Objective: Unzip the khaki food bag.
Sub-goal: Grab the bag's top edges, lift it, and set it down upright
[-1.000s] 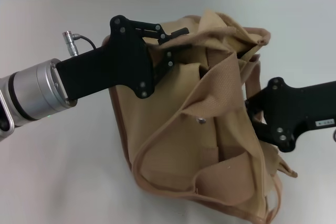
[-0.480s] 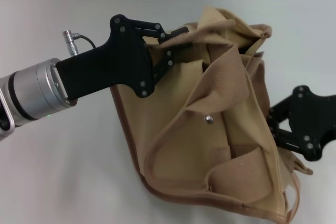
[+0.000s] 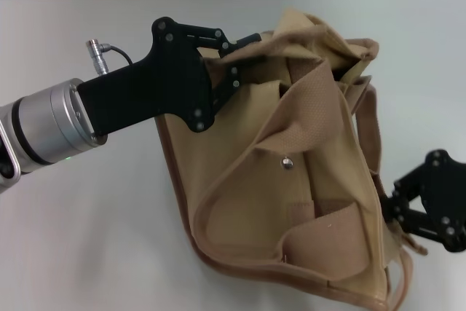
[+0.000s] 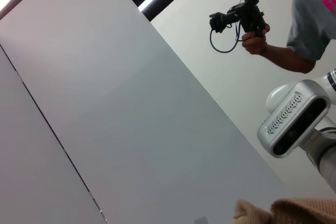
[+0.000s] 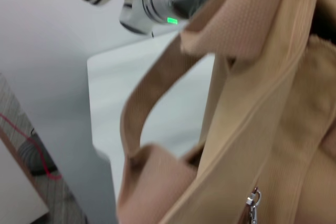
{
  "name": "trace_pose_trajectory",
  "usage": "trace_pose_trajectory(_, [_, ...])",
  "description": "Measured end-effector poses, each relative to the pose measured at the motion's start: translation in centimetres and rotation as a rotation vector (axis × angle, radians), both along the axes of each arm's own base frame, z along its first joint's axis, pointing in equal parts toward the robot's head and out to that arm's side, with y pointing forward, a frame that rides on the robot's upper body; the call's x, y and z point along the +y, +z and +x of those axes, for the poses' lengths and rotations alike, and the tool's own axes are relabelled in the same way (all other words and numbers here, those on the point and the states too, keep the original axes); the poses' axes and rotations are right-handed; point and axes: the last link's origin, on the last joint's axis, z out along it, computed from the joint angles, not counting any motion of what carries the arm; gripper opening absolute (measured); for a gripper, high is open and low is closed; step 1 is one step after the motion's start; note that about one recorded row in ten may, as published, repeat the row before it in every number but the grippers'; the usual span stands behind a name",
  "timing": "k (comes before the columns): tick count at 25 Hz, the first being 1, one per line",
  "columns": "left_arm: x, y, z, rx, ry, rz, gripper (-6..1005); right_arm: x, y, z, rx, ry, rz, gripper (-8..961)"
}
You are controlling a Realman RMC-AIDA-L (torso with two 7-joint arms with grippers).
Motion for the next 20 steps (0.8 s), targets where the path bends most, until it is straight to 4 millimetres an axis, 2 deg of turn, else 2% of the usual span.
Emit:
trace_pose_trajectory(12, [0.2, 0.2, 0.1, -0.01, 0.005, 0.011, 55, -2.1, 0.7, 2.1, -0.03, -0.08, -0.06, 47])
trace_pose_trajectory(20, [0.4, 0.2, 0.5, -0.011, -0.006, 0.012, 55, -2.6, 0.8, 3.4, -0.027, -0.141, -0.065, 65])
